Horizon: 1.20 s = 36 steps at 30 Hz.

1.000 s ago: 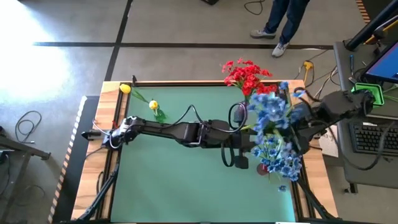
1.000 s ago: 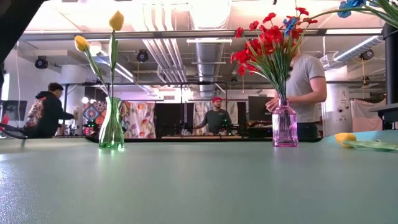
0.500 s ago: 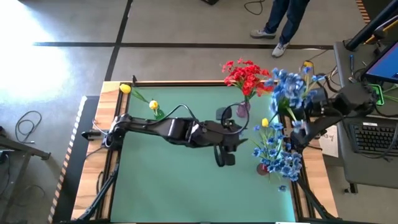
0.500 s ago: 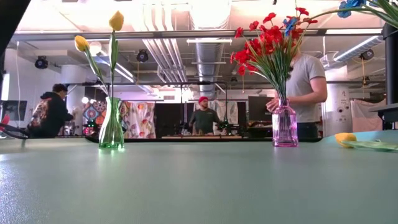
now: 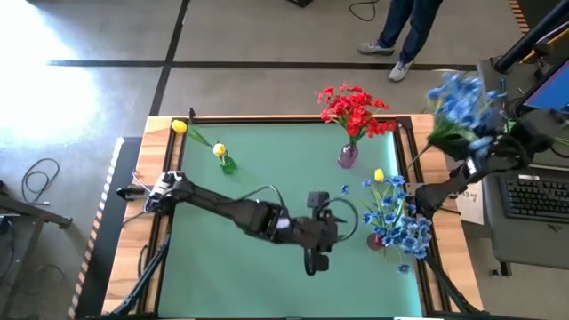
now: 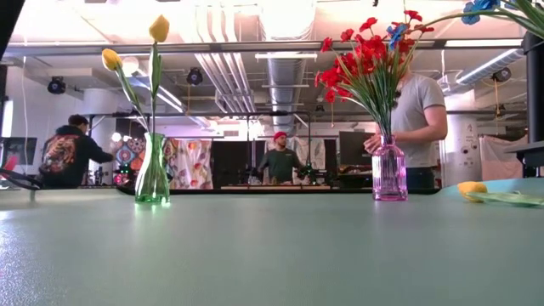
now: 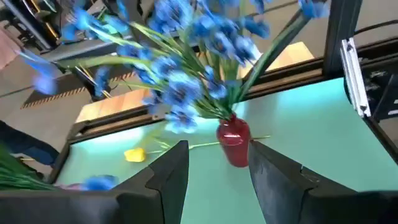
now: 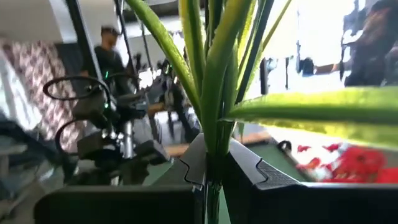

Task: Sort flowers into vase by color
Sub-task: Put the blue flower into the red vase

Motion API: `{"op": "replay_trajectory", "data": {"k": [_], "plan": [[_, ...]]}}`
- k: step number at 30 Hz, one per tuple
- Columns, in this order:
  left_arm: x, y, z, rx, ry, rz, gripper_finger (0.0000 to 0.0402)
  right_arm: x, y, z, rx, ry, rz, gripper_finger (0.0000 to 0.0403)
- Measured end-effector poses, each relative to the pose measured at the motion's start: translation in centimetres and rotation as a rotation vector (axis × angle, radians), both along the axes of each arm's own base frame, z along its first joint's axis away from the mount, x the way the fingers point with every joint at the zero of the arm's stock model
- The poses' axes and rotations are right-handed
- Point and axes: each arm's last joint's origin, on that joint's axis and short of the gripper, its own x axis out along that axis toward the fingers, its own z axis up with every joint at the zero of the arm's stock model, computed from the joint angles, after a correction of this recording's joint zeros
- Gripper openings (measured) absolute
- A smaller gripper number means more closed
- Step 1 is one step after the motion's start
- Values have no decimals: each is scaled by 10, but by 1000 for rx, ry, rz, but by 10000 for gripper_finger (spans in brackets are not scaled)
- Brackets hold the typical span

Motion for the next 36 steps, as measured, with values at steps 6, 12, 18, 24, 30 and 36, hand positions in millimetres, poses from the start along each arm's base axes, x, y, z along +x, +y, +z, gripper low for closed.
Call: {"op": "replay_trajectory", "data": {"k": [6, 12, 18, 24, 30, 36], "plan": [[-5, -14, -45, -17, -154, 36, 151, -6, -2, -13, 37, 0, 43, 22], [-14, -20, -93, -12, -428, -5, 151, -13, -4, -21, 49, -27, 69, 22], [-16, -9, -127, -46, -485, 52, 151, -20, -4, -24, 84, -115, 166, 22], [-2, -13, -148, -91, -463, 61, 168, -15, -1, -33, 102, -122, 198, 22], [27, -22, -182, -162, -481, 80, 228, -12, 1, -34, 103, -112, 207, 22], [57, -30, -207, -199, -529, 91, 302, -12, 1, -34, 119, -114, 219, 22]]}}
